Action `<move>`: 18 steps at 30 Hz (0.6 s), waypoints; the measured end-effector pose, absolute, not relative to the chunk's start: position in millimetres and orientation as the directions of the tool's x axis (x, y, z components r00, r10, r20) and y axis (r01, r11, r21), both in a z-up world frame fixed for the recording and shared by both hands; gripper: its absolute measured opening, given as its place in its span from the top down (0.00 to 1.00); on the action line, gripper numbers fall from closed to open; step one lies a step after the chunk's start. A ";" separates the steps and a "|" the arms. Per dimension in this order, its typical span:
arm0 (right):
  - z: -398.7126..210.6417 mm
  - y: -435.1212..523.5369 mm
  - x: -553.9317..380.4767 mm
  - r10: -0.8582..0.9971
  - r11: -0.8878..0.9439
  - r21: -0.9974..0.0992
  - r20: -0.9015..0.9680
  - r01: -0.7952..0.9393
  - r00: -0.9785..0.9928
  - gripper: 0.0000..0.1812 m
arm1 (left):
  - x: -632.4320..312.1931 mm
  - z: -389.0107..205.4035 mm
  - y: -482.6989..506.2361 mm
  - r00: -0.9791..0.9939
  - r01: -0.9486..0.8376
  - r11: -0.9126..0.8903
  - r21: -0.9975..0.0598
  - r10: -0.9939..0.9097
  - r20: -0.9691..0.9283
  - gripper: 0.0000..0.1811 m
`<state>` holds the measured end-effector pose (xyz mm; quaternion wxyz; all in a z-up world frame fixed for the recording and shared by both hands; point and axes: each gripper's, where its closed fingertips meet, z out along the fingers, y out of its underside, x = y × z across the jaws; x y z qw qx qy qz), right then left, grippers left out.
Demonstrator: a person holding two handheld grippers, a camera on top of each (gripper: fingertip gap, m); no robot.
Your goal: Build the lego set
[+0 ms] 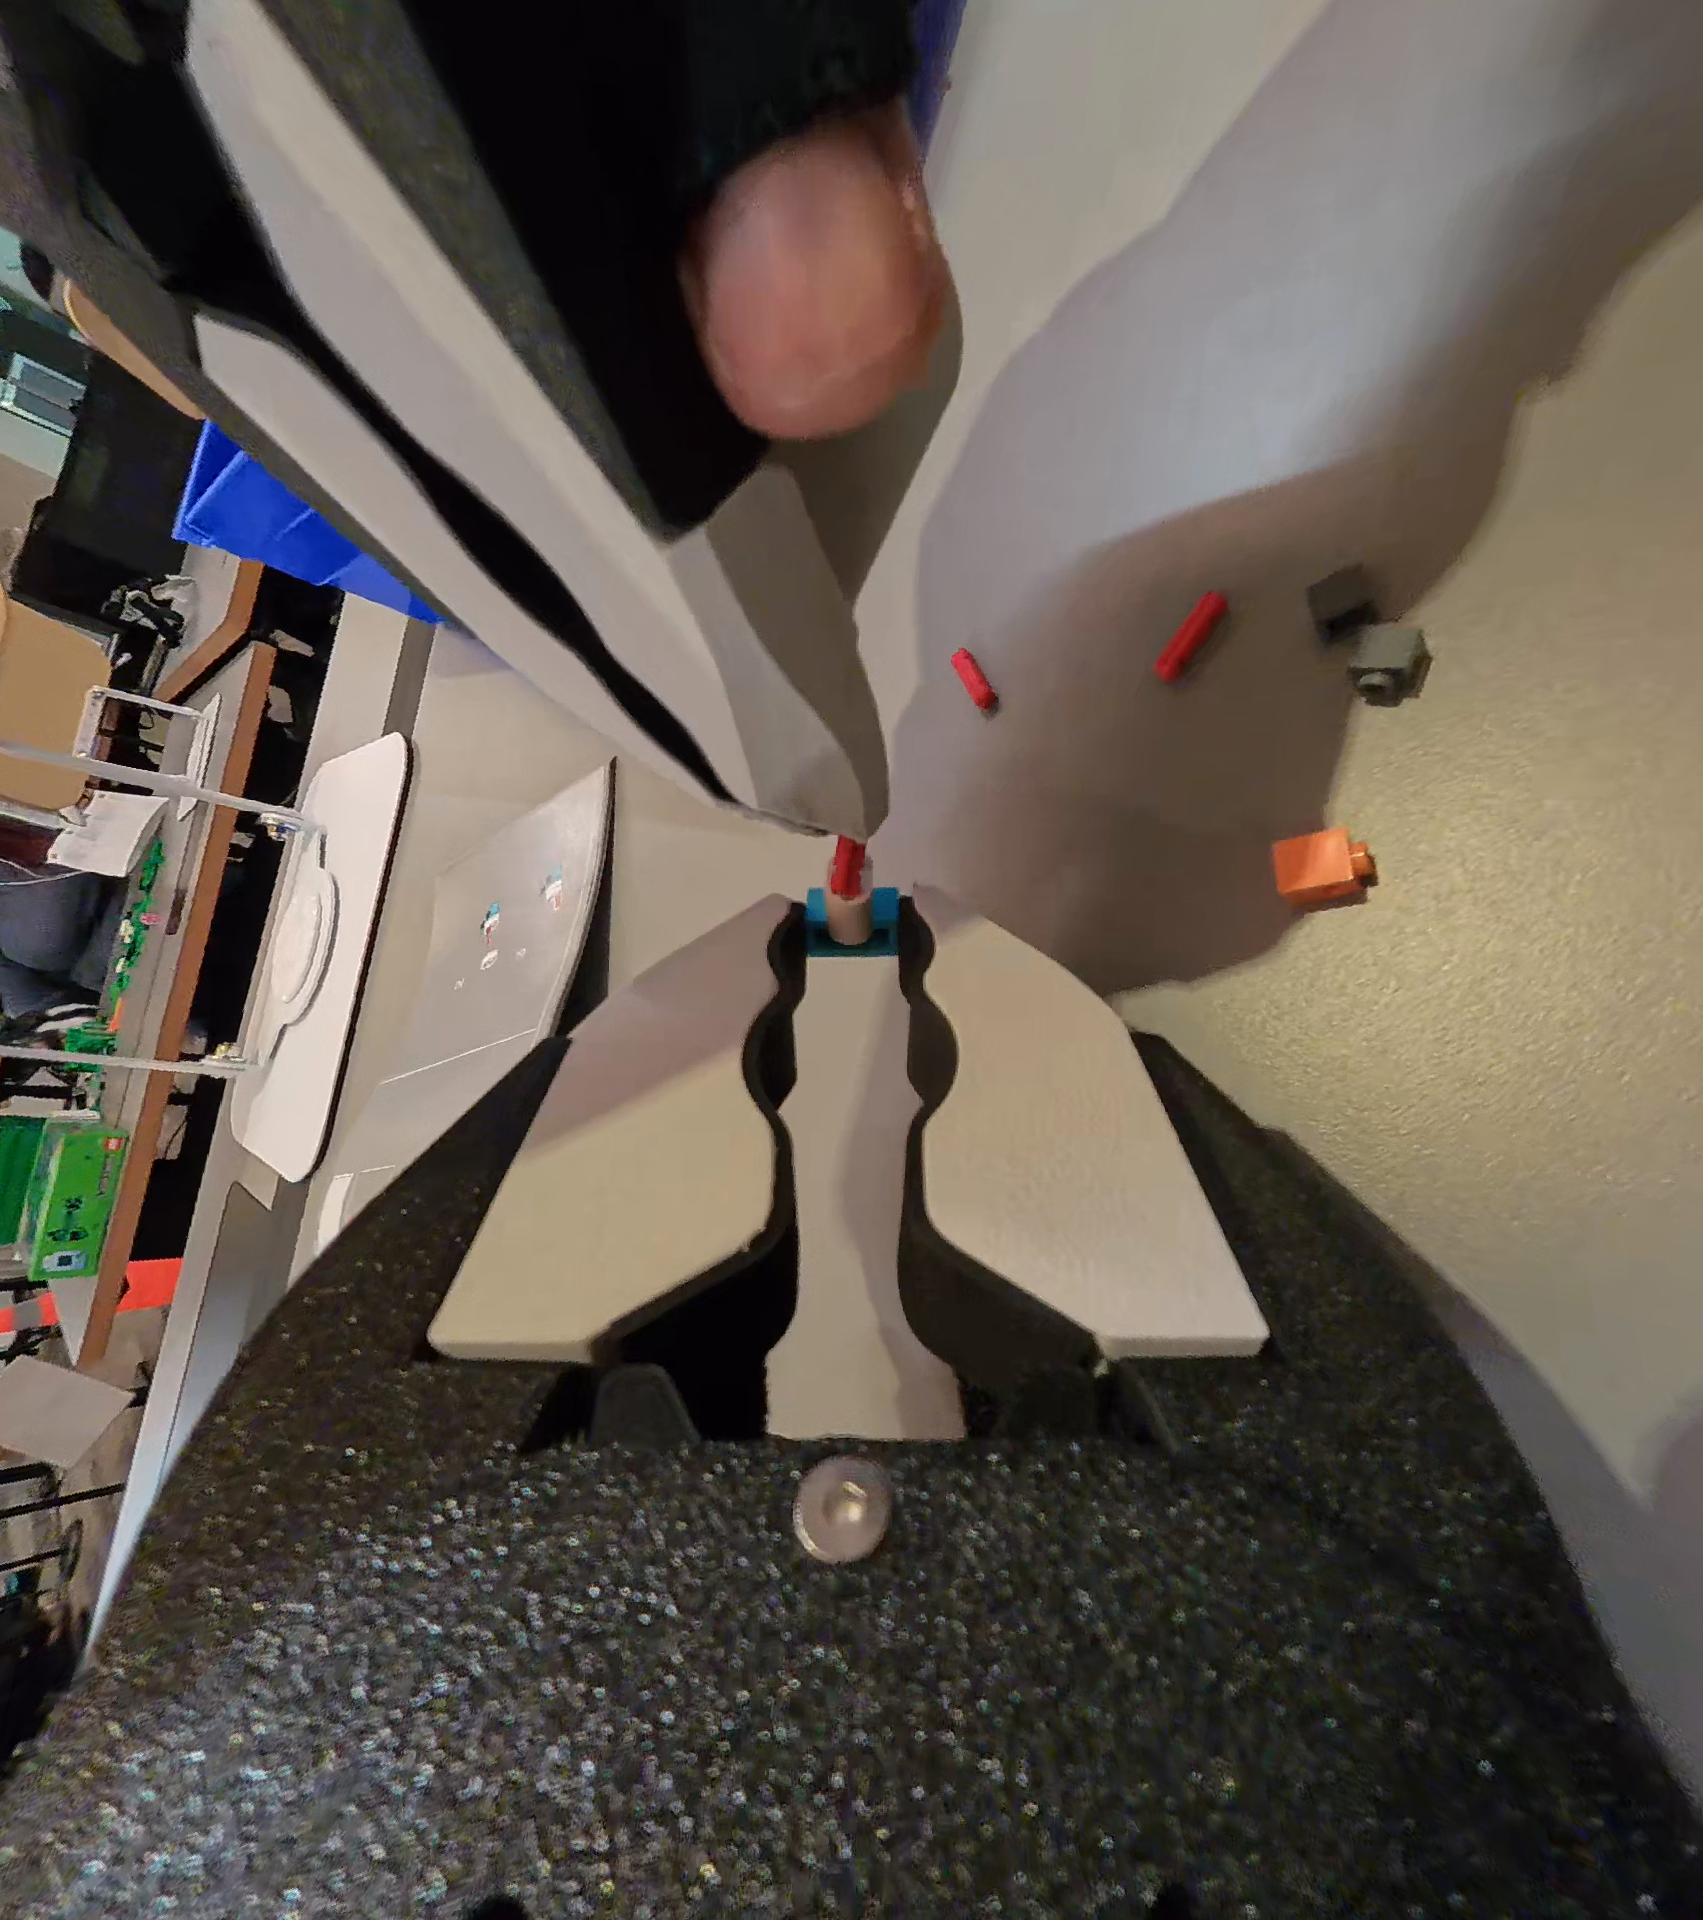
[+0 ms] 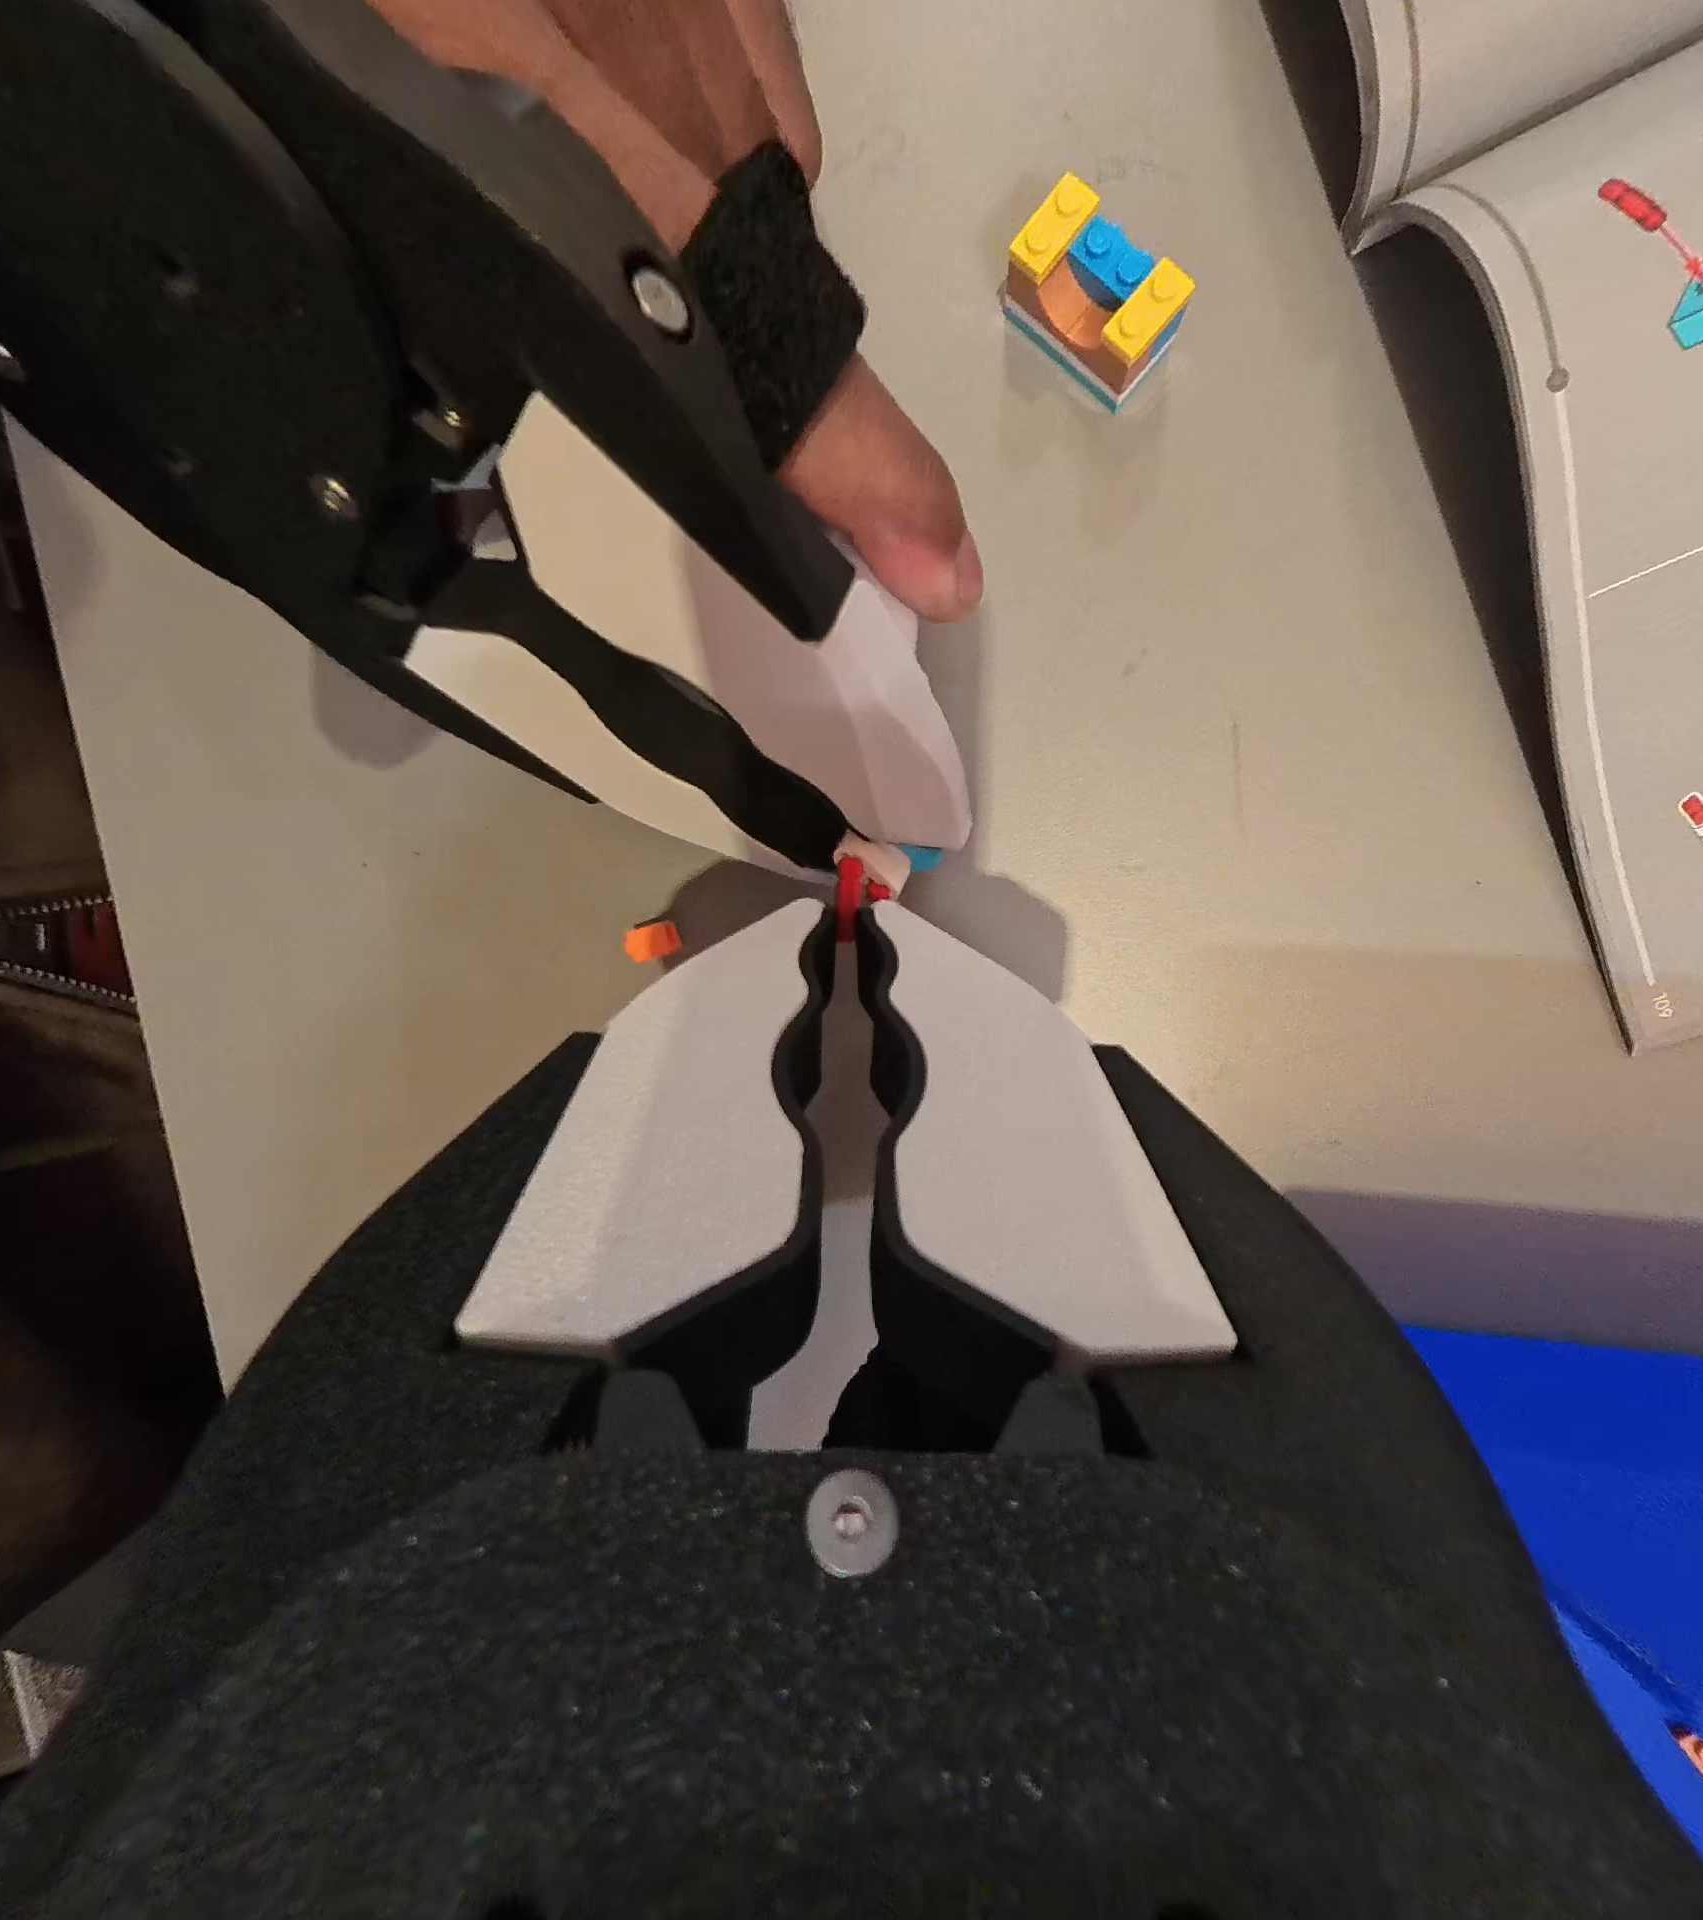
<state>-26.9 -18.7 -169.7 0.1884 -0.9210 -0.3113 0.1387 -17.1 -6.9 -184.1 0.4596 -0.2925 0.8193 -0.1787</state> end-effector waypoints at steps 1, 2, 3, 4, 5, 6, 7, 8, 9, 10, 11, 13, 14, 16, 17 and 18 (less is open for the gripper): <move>-169.8 -18.4 -27.1 0.624 -0.737 -0.432 -0.139 0.520 0.769 0.98 | -17.2 -184.7 -6.5 -0.407 -0.318 0.770 -0.553 -0.637 -0.654 0.91; -169.8 -18.1 -27.6 0.624 -0.737 -0.432 -0.140 0.519 0.769 0.98 | -17.3 -185.1 -6.2 -0.408 -0.320 0.777 -0.543 -0.630 -0.661 0.91; -169.8 -18.1 -28.4 0.624 -0.737 -0.431 -0.141 0.520 0.768 0.98 | -17.4 -185.6 -5.9 -0.409 -0.322 0.782 -0.534 -0.623 -0.667 0.91; -169.9 -18.1 -29.3 0.625 -0.737 -0.431 -0.143 0.520 0.767 0.98 | -17.5 -186.2 -6.0 -0.411 -0.323 0.787 -0.526 -0.617 -0.671 0.91; -170.0 -18.1 -30.2 0.625 -0.738 -0.430 -0.146 0.520 0.767 0.98 | -17.7 -187.0 -5.9 -0.413 -0.325 0.791 -0.519 -0.612 -0.674 0.91; -170.6 -18.0 -30.4 0.625 -0.739 -0.427 -0.144 0.521 0.768 0.98 | -17.8 -187.5 -5.8 -0.415 -0.326 0.793 -0.514 -0.609 -0.677 0.91; -171.2 -17.8 -30.6 0.623 -0.741 -0.425 -0.144 0.520 0.769 0.98 | -17.9 -187.9 -5.4 -0.415 -0.330 0.794 -0.510 -0.607 -0.678 0.91; -171.6 -17.4 -30.8 0.621 -0.741 -0.426 -0.144 0.518 0.770 0.98 | -18.1 -188.2 -4.9 -0.415 -0.333 0.793 -0.509 -0.609 -0.676 0.91; -172.1 -17.0 -30.8 0.619 -0.743 -0.428 -0.144 0.515 0.772 0.98 | -18.2 -188.4 -4.5 -0.415 -0.336 0.791 -0.512 -0.612 -0.673 0.91; -172.6 -16.6 -30.6 0.615 -0.745 -0.428 -0.143 0.511 0.776 0.98 | -18.3 -188.4 -4.2 -0.415 -0.338 0.789 -0.513 -0.614 -0.671 0.91; -172.9 -16.4 -30.3 0.612 -0.746 -0.429 -0.141 0.509 0.778 0.98 | -18.3 -188.2 -3.9 -0.414 -0.338 0.787 -0.516 -0.617 -0.670 0.91; -173.3 -17.0 -29.8 0.611 -0.746 -0.431 -0.137 0.508 0.780 0.98 | -18.3 -187.0 -4.0 -0.410 -0.338 0.776 -0.532 -0.630 -0.659 0.91; -173.2 -17.1 -29.4 0.609 -0.745 -0.434 -0.136 0.506 0.781 0.98 | -18.2 -186.1 -4.0 -0.407 -0.338 0.770 -0.541 -0.638 -0.654 0.91; -172.7 -16.9 -28.5 0.604 -0.745 -0.445 -0.136 0.497 0.785 0.98 | -18.2 -185.0 -4.6 -0.407 -0.335 0.757 -0.561 -0.653 -0.638 0.91; -172.5 -16.7 -28.1 0.604 -0.743 -0.453 -0.134 0.493 0.786 0.98 | -18.4 -184.9 -5.1 -0.409 -0.335 0.742 -0.581 -0.670 -0.619 0.91; -172.2 -16.4 -28.1 0.603 -0.739 -0.464 -0.133 0.488 0.786 0.98 | -18.5 -184.9 -5.4 -0.411 -0.338 0.723 -0.603 -0.690 -0.596 0.91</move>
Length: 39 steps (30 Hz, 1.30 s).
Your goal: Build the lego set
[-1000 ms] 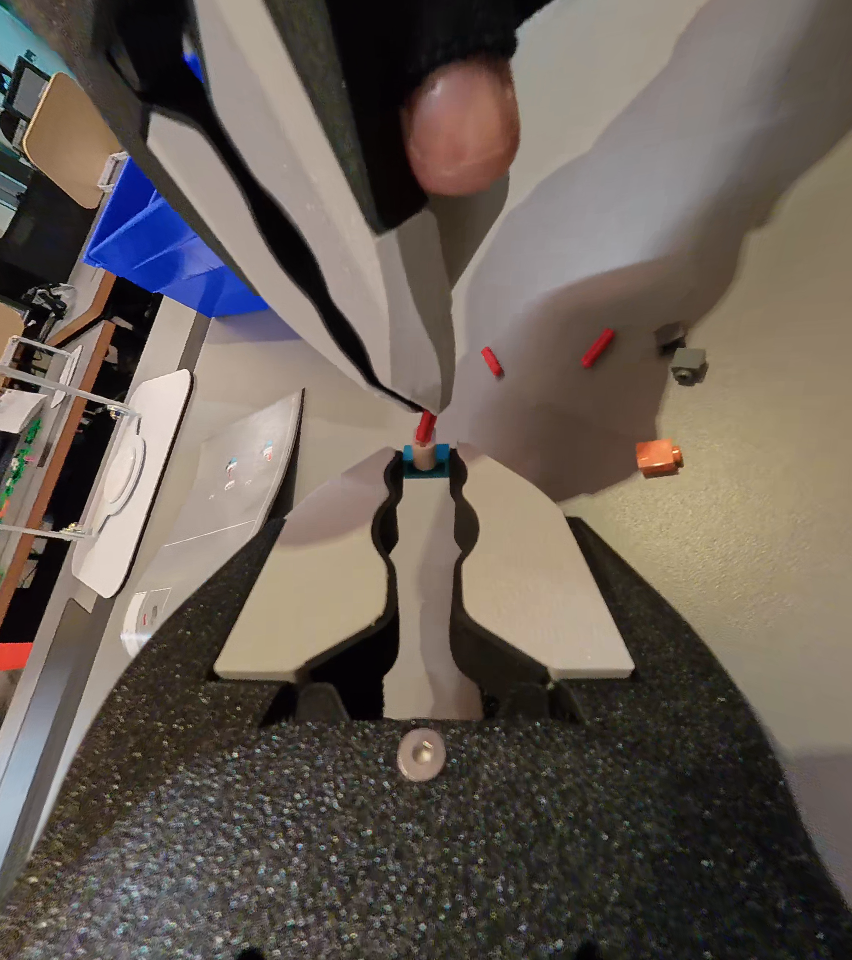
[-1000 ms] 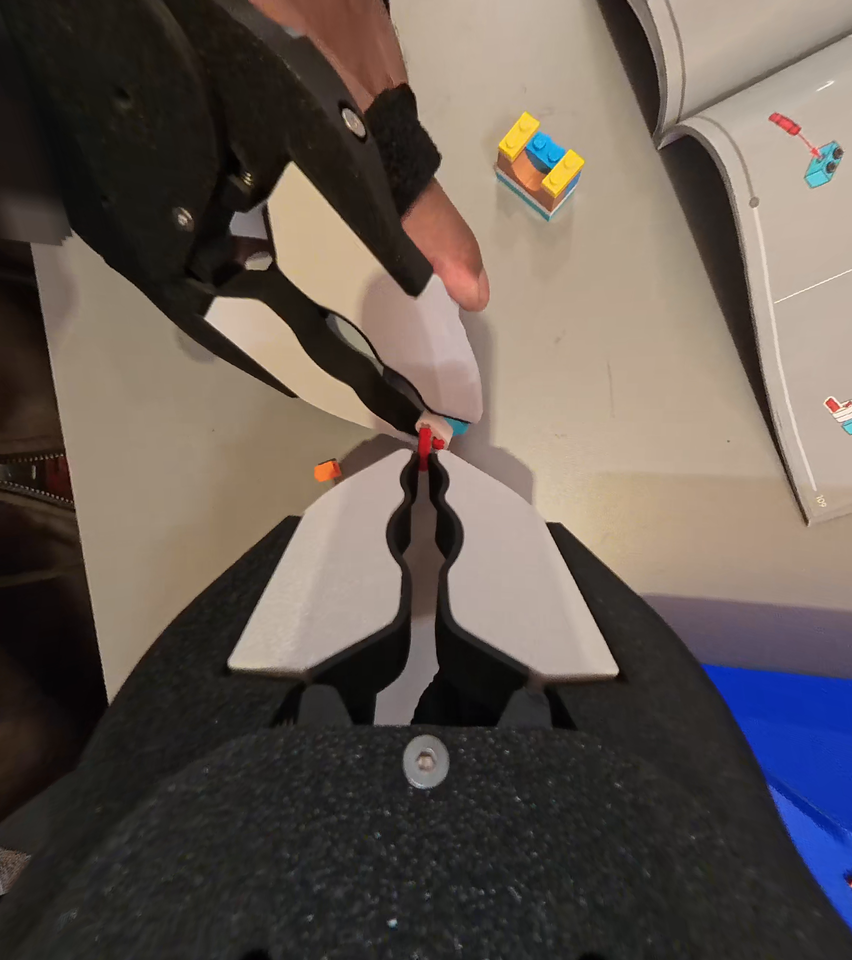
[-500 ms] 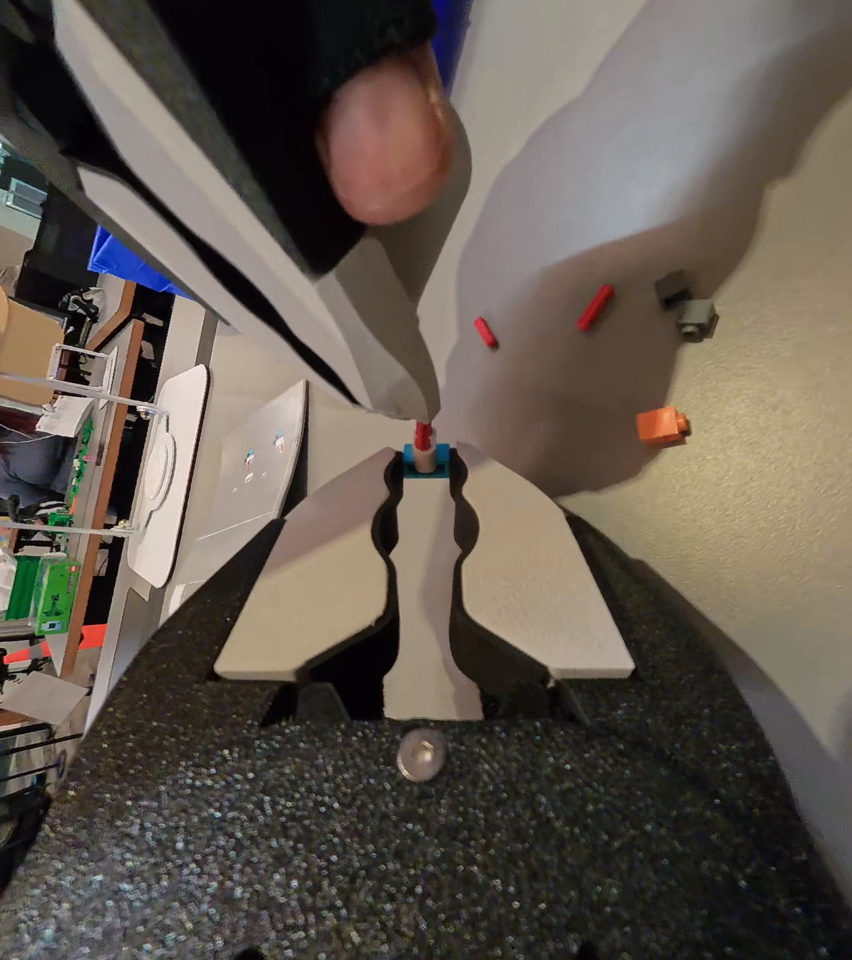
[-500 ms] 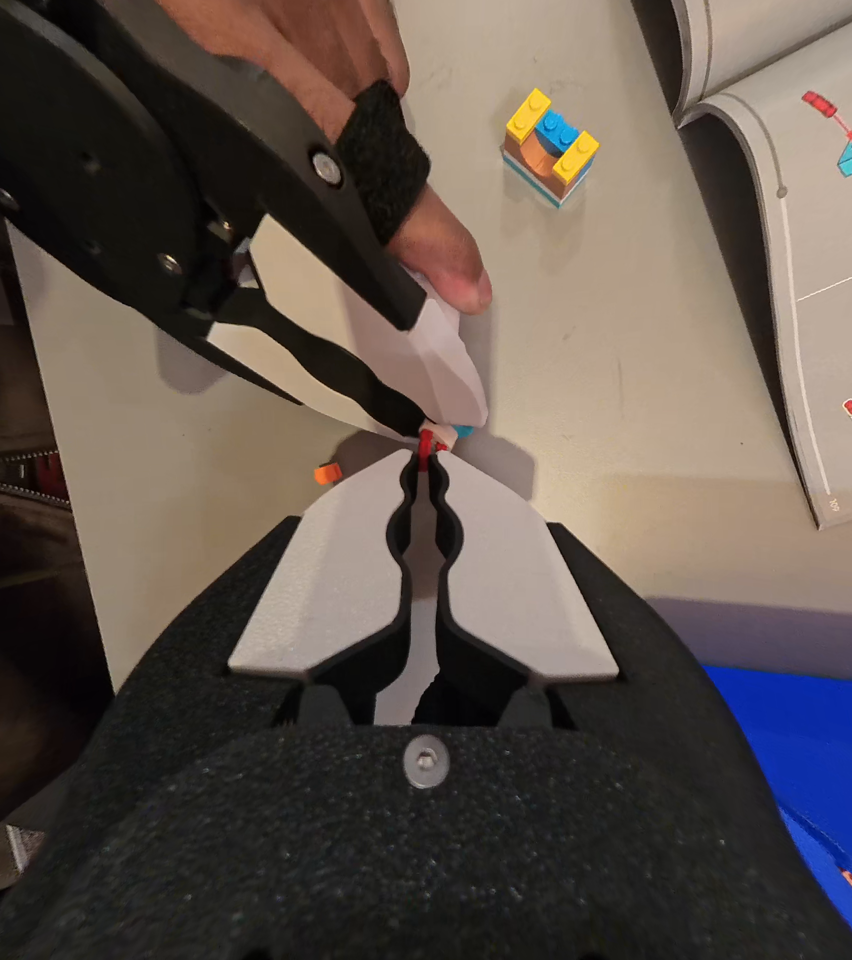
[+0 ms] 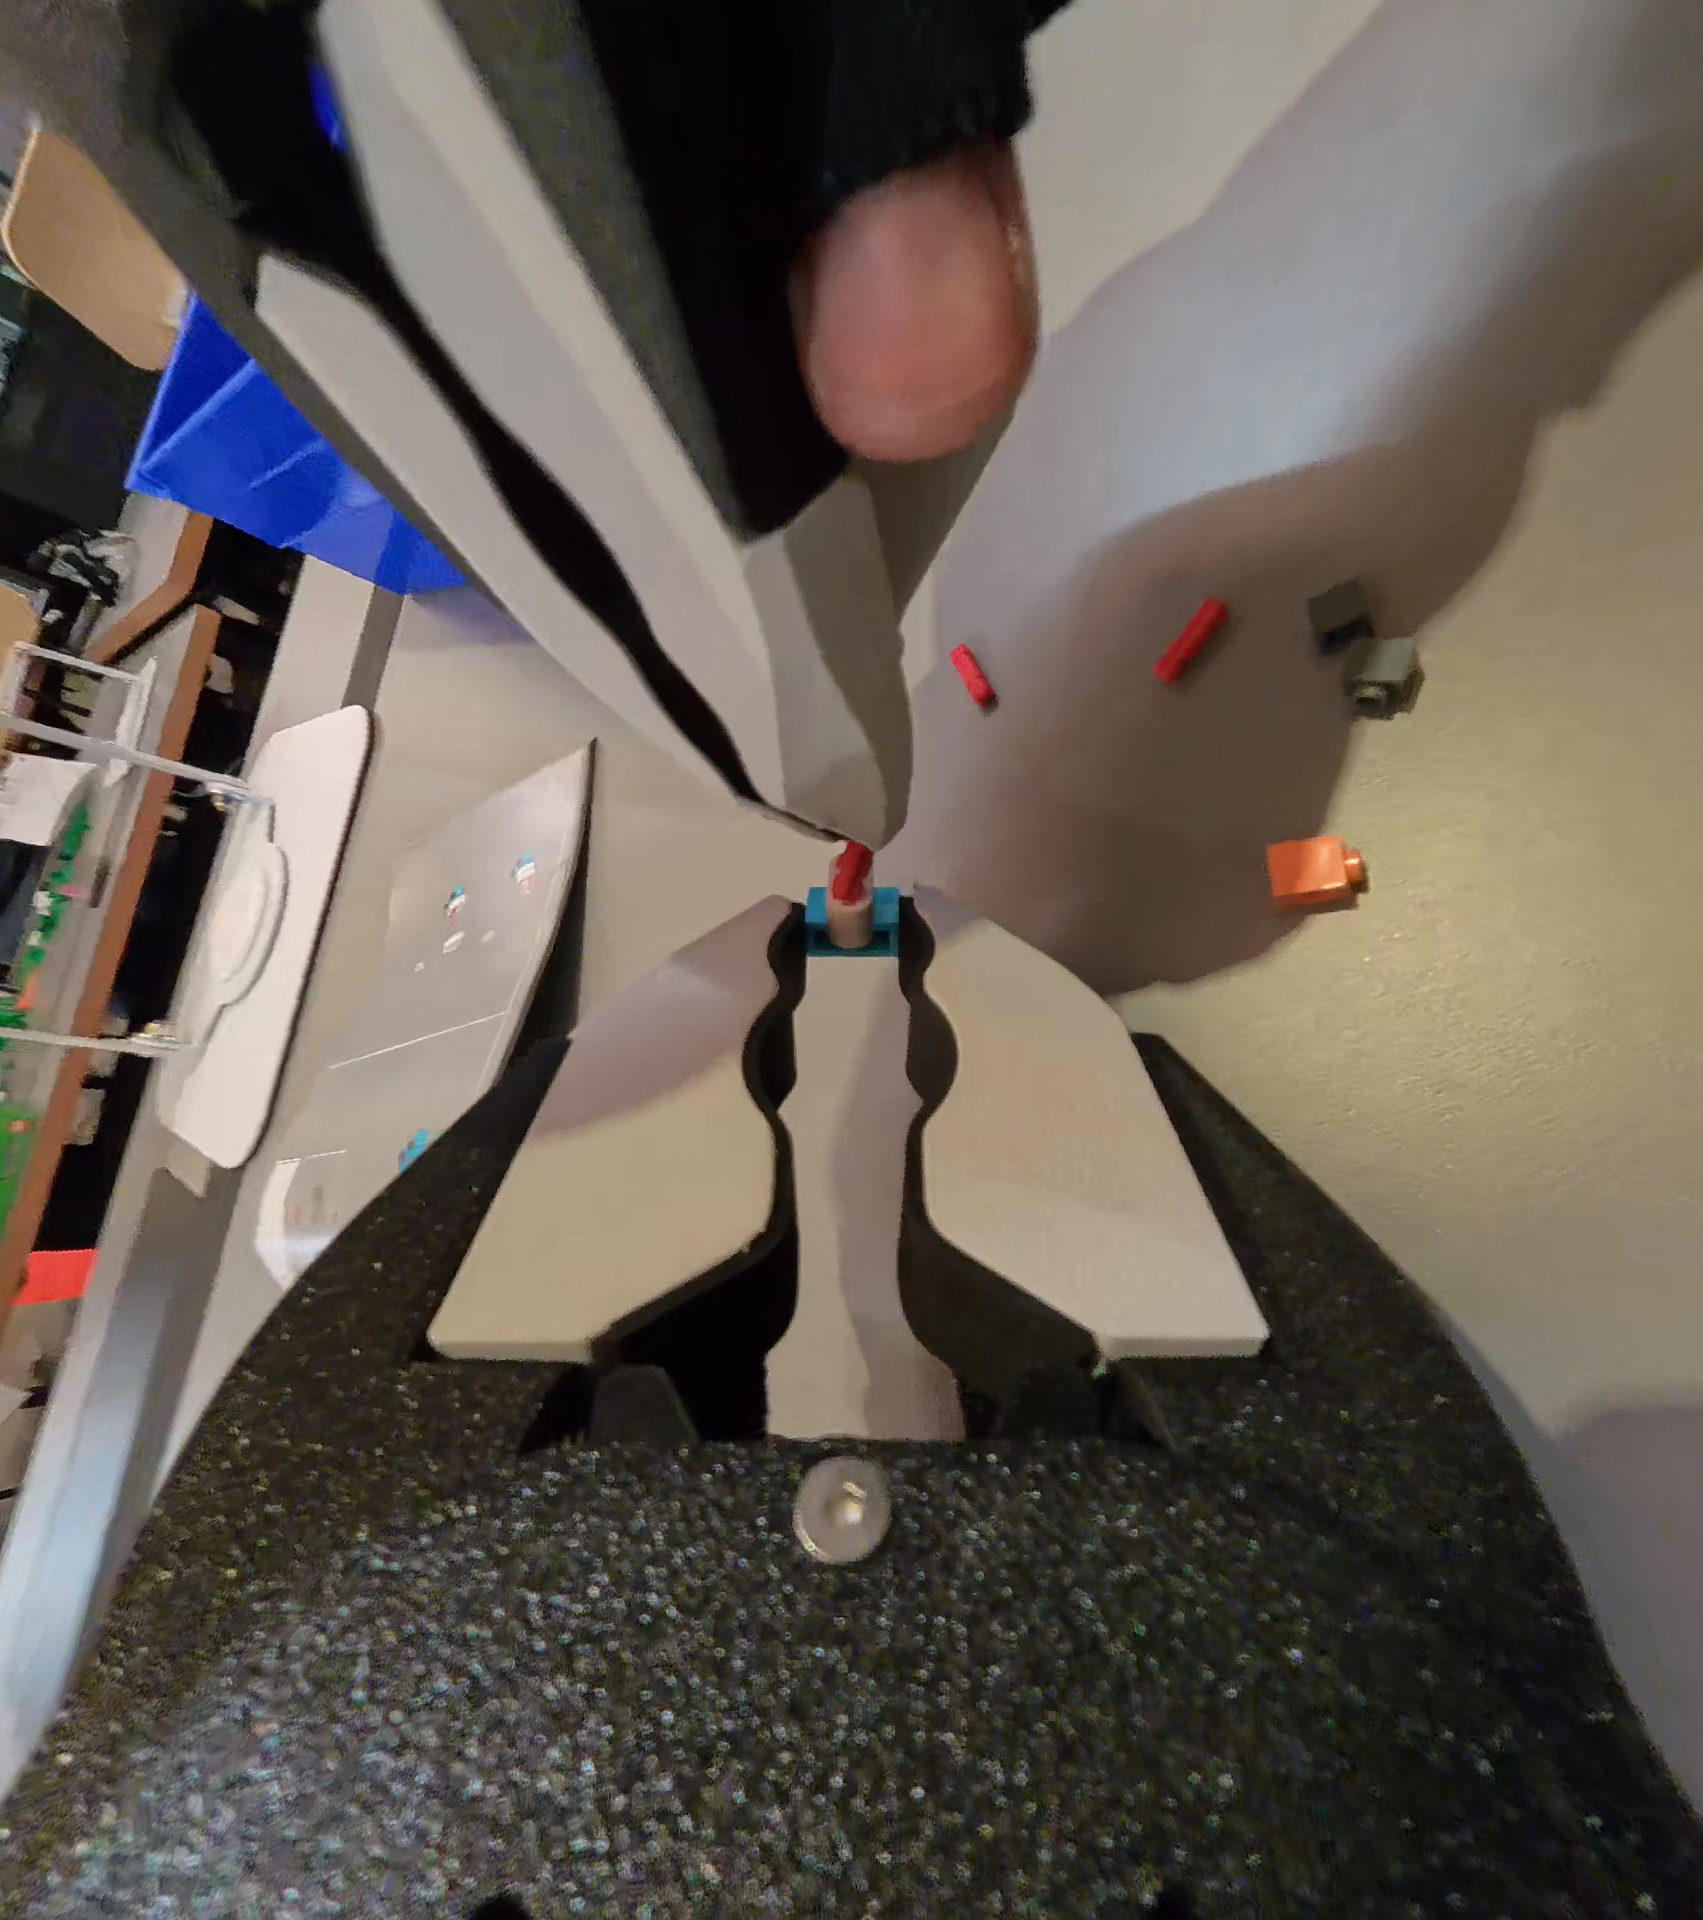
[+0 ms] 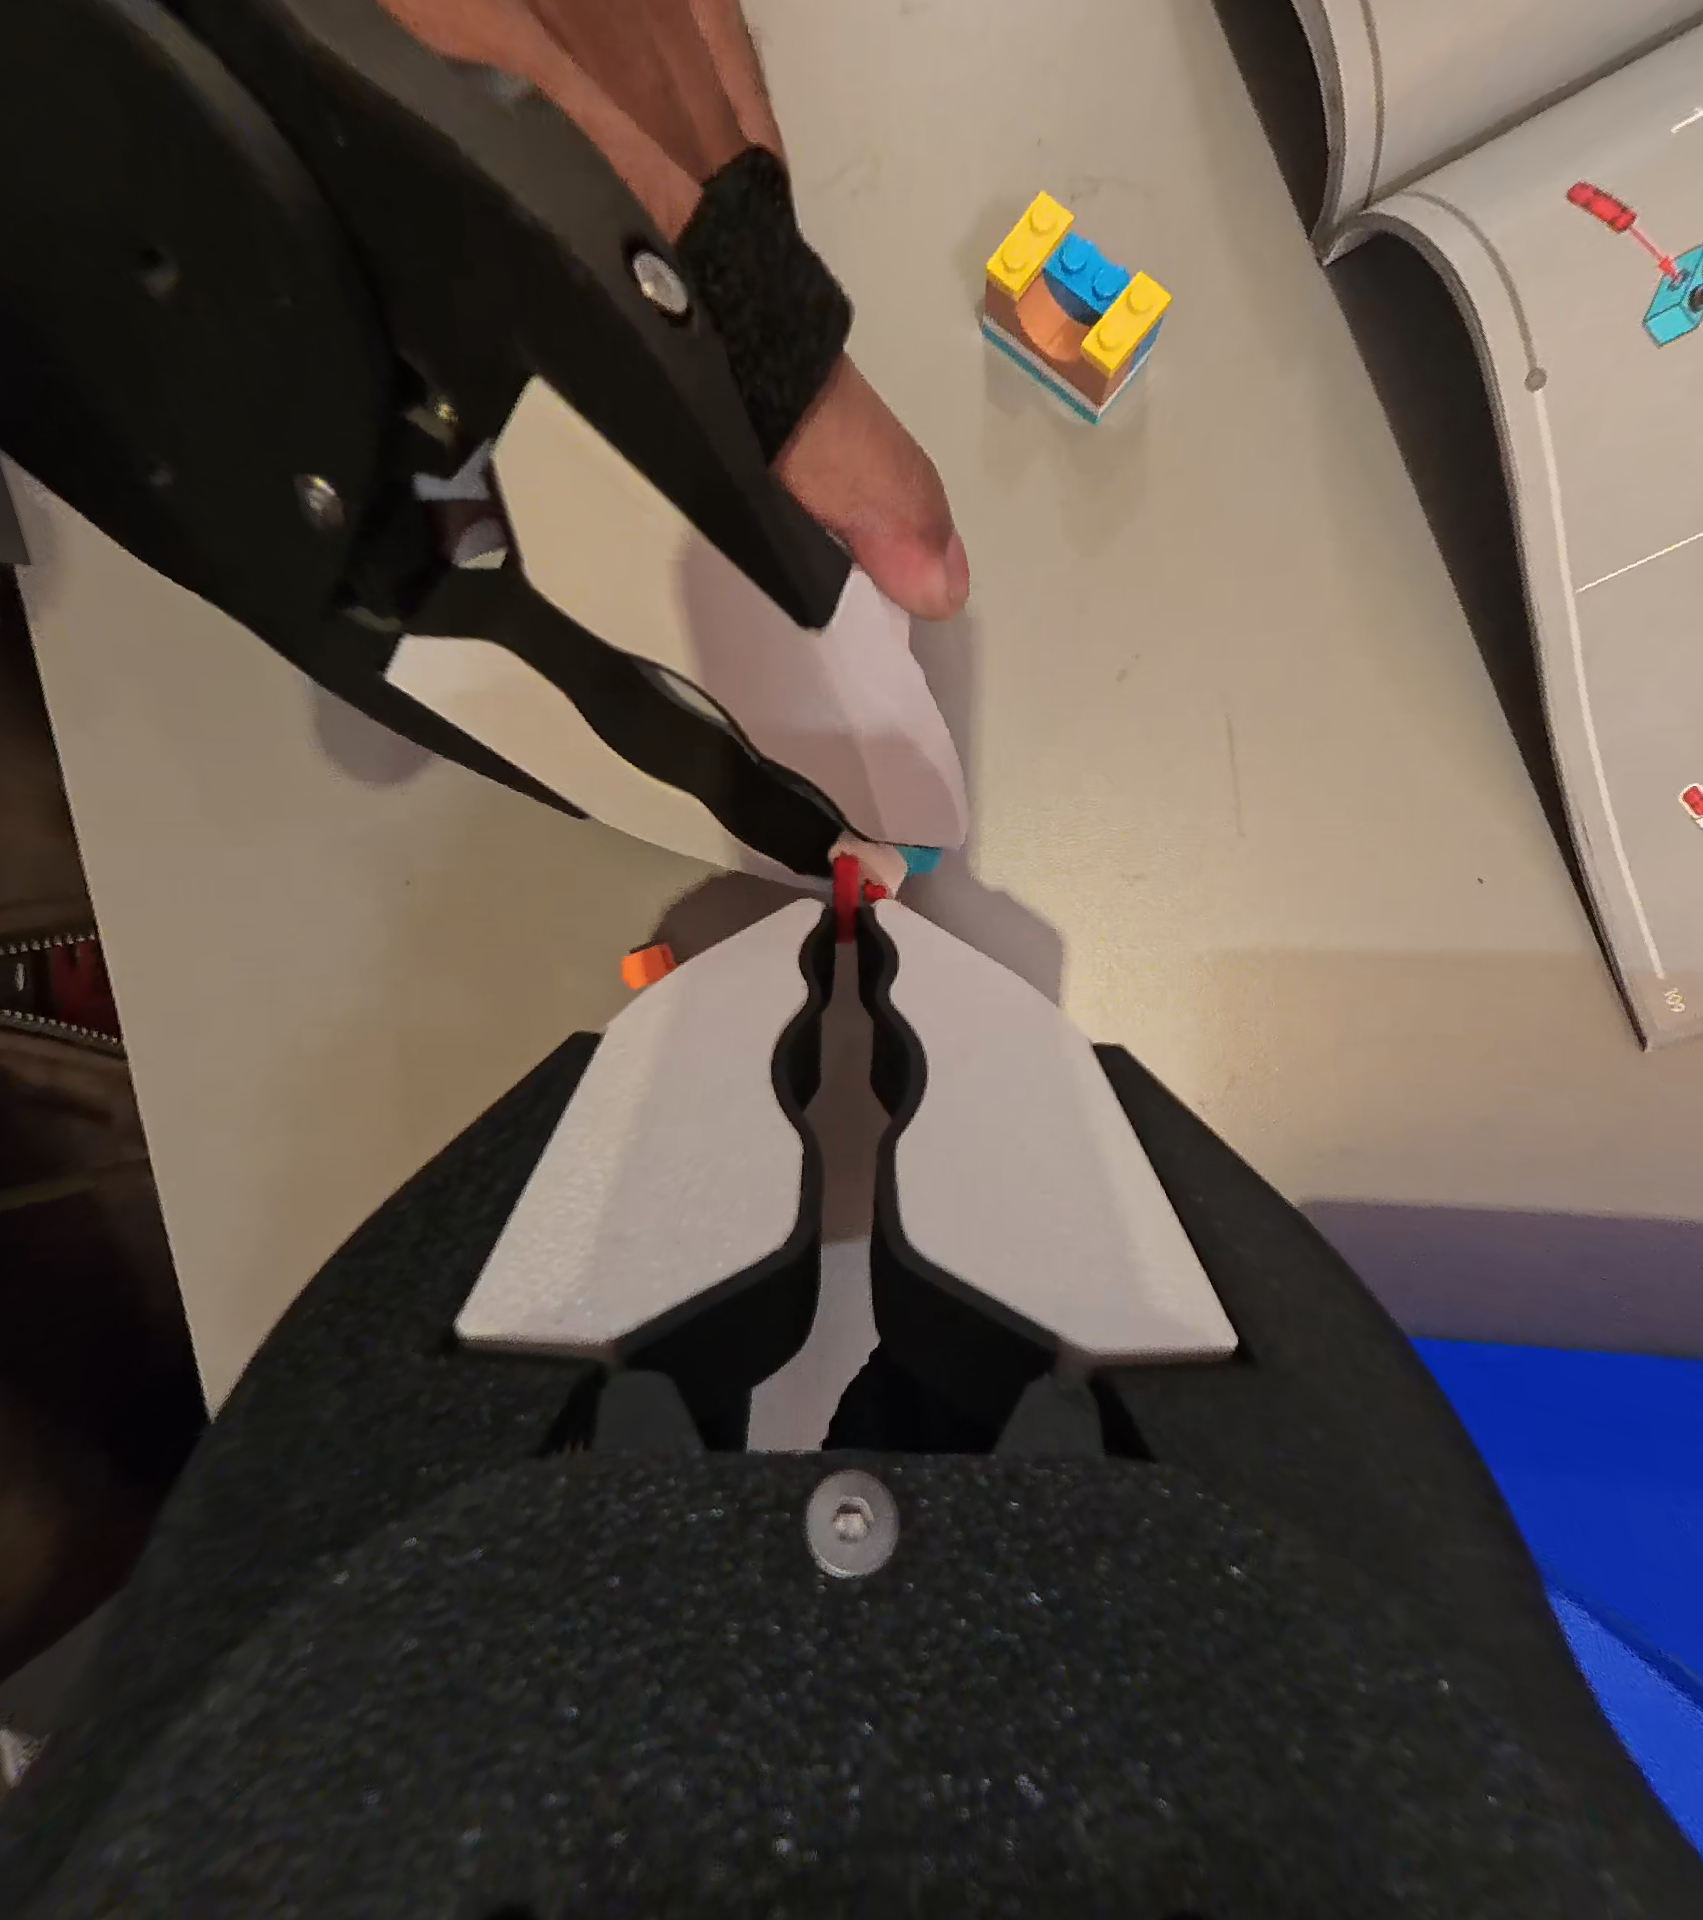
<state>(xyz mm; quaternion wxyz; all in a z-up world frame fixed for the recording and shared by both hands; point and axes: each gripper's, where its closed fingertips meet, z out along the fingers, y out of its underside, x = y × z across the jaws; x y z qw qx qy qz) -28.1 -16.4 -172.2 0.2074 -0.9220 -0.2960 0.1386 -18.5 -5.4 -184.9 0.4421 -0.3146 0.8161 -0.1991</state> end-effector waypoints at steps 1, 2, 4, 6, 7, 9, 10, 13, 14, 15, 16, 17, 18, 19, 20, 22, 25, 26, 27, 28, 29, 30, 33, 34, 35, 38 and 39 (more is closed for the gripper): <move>-171.7 -16.1 -28.1 0.602 -0.735 -0.478 -0.133 0.481 0.787 0.98 | -18.5 -184.4 -5.8 -0.413 -0.338 0.701 -0.628 -0.710 -0.570 0.91; -170.9 -15.8 -28.2 0.602 -0.728 -0.496 -0.133 0.473 0.788 0.98 | -18.5 -184.0 -6.2 -0.415 -0.339 0.676 -0.654 -0.732 -0.540 0.91; -168.7 -15.3 -25.8 0.590 -0.719 -0.535 -0.134 0.443 0.797 0.98 | -18.4 -183.7 -5.6 -0.417 -0.349 0.625 -0.698 -0.771 -0.481 0.91; -167.2 -16.1 -21.3 0.574 -0.710 -0.575 -0.139 0.406 0.807 0.98 | -18.9 -189.2 -4.0 -0.428 -0.383 0.582 -0.718 -0.800 -0.420 0.91; -167.4 -16.7 -18.3 0.561 -0.710 -0.592 -0.147 0.382 0.815 0.98 | -19.1 -193.2 -3.0 -0.434 -0.404 0.566 -0.719 -0.810 -0.394 0.91; -169.9 -18.5 -12.3 0.536 -0.712 -0.616 -0.165 0.338 0.828 0.98 | -19.6 -199.9 -1.1 -0.441 -0.442 0.539 -0.718 -0.827 -0.349 0.91; -171.9 -19.1 -9.8 0.524 -0.714 -0.624 -0.174 0.318 0.834 0.98 | -19.7 -200.6 -0.6 -0.444 -0.454 0.521 -0.723 -0.836 -0.323 0.91; -177.8 -20.7 -8.2 0.507 -0.716 -0.642 -0.209 0.274 0.836 0.98 | -20.7 -203.9 2.1 -0.444 -0.504 0.466 -0.728 -0.862 -0.244 0.91; -179.4 -20.9 -8.7 0.507 -0.715 -0.646 -0.219 0.266 0.833 0.98 | -21.8 -205.0 2.0 -0.449 -0.520 0.446 -0.728 -0.868 -0.211 0.91; -180.8 -20.9 -9.4 0.509 -0.714 -0.649 -0.224 0.262 0.831 0.98 | -23.6 -206.6 1.0 -0.459 -0.537 0.426 -0.728 -0.872 -0.171 0.91; -182.0 -20.9 -9.9 0.511 -0.714 -0.649 -0.227 0.262 0.829 0.98 | -25.4 -207.8 0.5 -0.465 -0.552 0.409 -0.727 -0.874 -0.139 0.91; -182.9 -21.1 -10.5 0.514 -0.713 -0.649 -0.228 0.264 0.827 0.98 | -26.8 -208.5 0.7 -0.469 -0.561 0.399 -0.726 -0.875 -0.119 0.91; -183.2 -21.2 -11.0 0.517 -0.711 -0.651 -0.229 0.266 0.825 0.98 | -28.1 -209.1 0.7 -0.474 -0.565 0.394 -0.725 -0.874 -0.105 0.91; -183.2 -21.4 -11.3 0.519 -0.710 -0.652 -0.229 0.266 0.823 0.98 | -29.2 -209.4 0.9 -0.477 -0.569 0.389 -0.724 -0.874 -0.094 0.91; -183.1 -21.3 -11.2 0.520 -0.708 -0.655 -0.229 0.265 0.823 0.98 | -30.8 -210.1 0.6 -0.483 -0.575 0.385 -0.722 -0.872 -0.081 0.90; -182.5 -21.2 -11.0 0.520 -0.703 -0.662 -0.230 0.260 0.823 0.98 | -33.4 -211.0 -0.2 -0.493 -0.582 0.382 -0.718 -0.868 -0.061 0.89; -181.3 -20.8 -11.5 0.522 -0.693 -0.677 -0.234 0.248 0.820 0.98 | -35.2 -211.2 0.3 -0.497 -0.583 0.382 -0.717 -0.866 -0.057 0.85; -180.2 -20.4 -12.0 0.526 -0.687 -0.685 -0.236 0.244 0.817 0.98 | -35.4 -210.9 1.2 -0.497 -0.580 0.386 -0.718 -0.865 -0.063 0.84; -178.8 -20.2 -13.1 0.533 -0.678 -0.695 -0.239 0.241 0.812 0.98 | -35.4 -209.4 2.3 -0.496 -0.572 0.388 -0.723 -0.865 -0.072 0.83; -176.8 -19.9 -14.6 0.543 -0.666 -0.708 -0.245 0.235 0.803 0.98 | -35.1 -206.1 2.4 -0.498 -0.559 0.386 -0.734 -0.864 -0.075 0.82; -174.1 -19.4 -16.6 0.552 -0.656 -0.722 -0.258 0.222 0.793 0.98 | -34.4 -200.7 2.0 -0.501 -0.537 0.383 -0.752 -0.862 -0.080 0.82; -170.9 -18.9 -19.1 0.563 -0.645 -0.737 -0.280 0.201 0.778 0.98 | -33.2 -192.9 1.1 -0.507 -0.502 0.381 -0.776 -0.857 -0.093 0.82; -159.4 -21.4 -30.7 0.619 -0.613 -0.779 -0.369 0.132 0.693 0.98 | -32.5 -160.4 -6.9 -0.546 -0.319 0.385 -0.866 -0.822 -0.164 0.83; -155.6 -23.1 -34.8 0.636 -0.609 -0.786 -0.403 0.107 0.658 0.98 | -34.2 -150.7 -10.2 -0.560 -0.257 0.386 -0.886 -0.807 -0.189 0.83; -151.7 -24.9 -38.9 0.651 -0.607 -0.791 -0.436 0.082 0.621 0.98 | -36.6 -143.9 -13.4 -0.575 -0.209 0.387 -0.898 -0.791 -0.207 0.84; -140.7 -30.6 -49.1 0.686 -0.609 -0.793 -0.516 0.017 0.513 0.98 | -44.8 -134.4 -23.0 -0.623 -0.097 0.416 -0.904 -0.734 -0.271 0.86; -137.8 -31.5 -51.2 0.692 -0.609 -0.793 -0.532 0.000 0.488 0.98 | -46.7 -132.4 -25.3 -0.631 -0.064 0.424 -0.903 -0.718 -0.292 0.87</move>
